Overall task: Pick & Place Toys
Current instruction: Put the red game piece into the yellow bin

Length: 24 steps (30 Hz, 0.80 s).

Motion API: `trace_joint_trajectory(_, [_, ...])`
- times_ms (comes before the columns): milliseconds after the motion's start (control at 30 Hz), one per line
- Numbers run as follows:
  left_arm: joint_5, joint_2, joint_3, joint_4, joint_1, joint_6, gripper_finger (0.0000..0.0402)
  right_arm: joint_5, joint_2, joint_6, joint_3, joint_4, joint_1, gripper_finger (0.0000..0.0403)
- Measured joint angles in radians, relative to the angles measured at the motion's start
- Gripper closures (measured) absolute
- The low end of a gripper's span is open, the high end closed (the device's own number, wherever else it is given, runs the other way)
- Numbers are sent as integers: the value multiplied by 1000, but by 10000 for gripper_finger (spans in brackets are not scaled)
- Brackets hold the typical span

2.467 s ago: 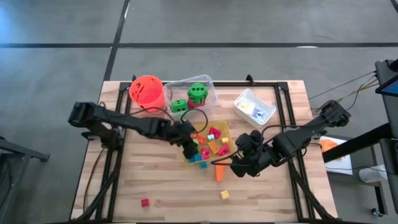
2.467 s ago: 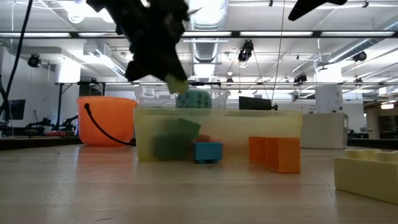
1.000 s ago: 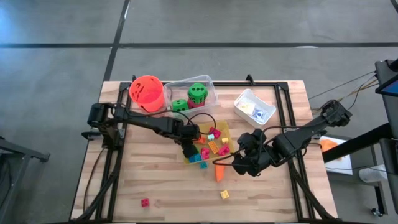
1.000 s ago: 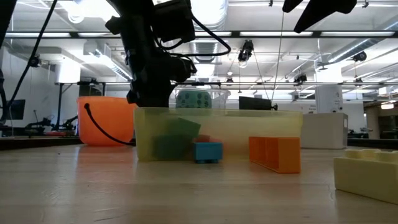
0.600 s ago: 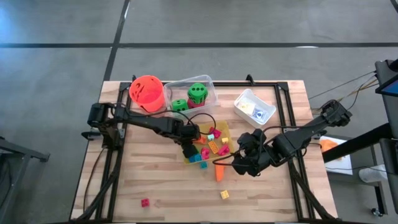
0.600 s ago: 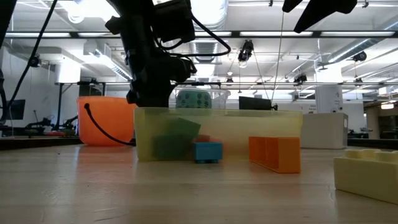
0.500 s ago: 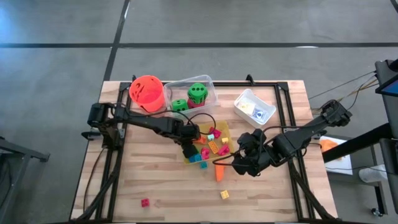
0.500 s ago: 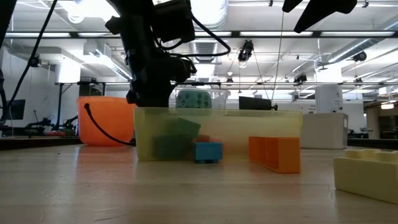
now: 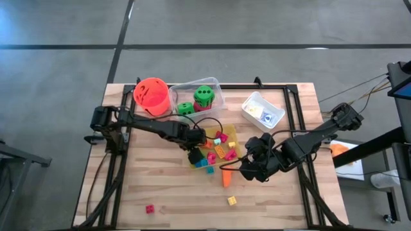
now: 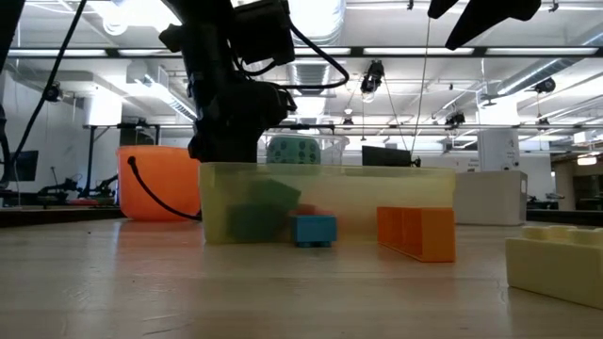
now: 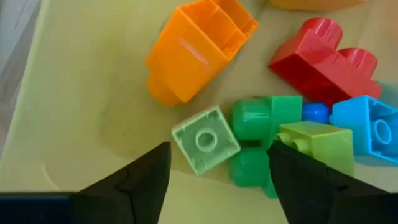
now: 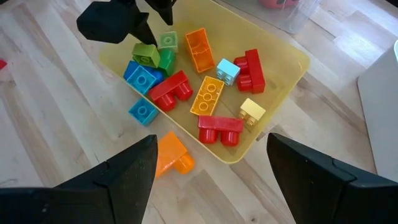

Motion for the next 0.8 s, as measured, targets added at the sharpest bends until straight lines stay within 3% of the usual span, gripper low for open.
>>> trace_joint_trajectory(400, [-14, 0, 45, -72, 1, -3, 127, -8, 0, 11, 0, 2, 0, 106])
trace_joint_trajectory(633, [-37, -2, 178, -362, -12, -36, 126, -12, 0, 15, 0, 1, 0, 106])
trace_joint_trajectory(800, [-18, -3, 237, -554, -132, -23, 126, -27, 0, 10, 0, 0, 1, 106])
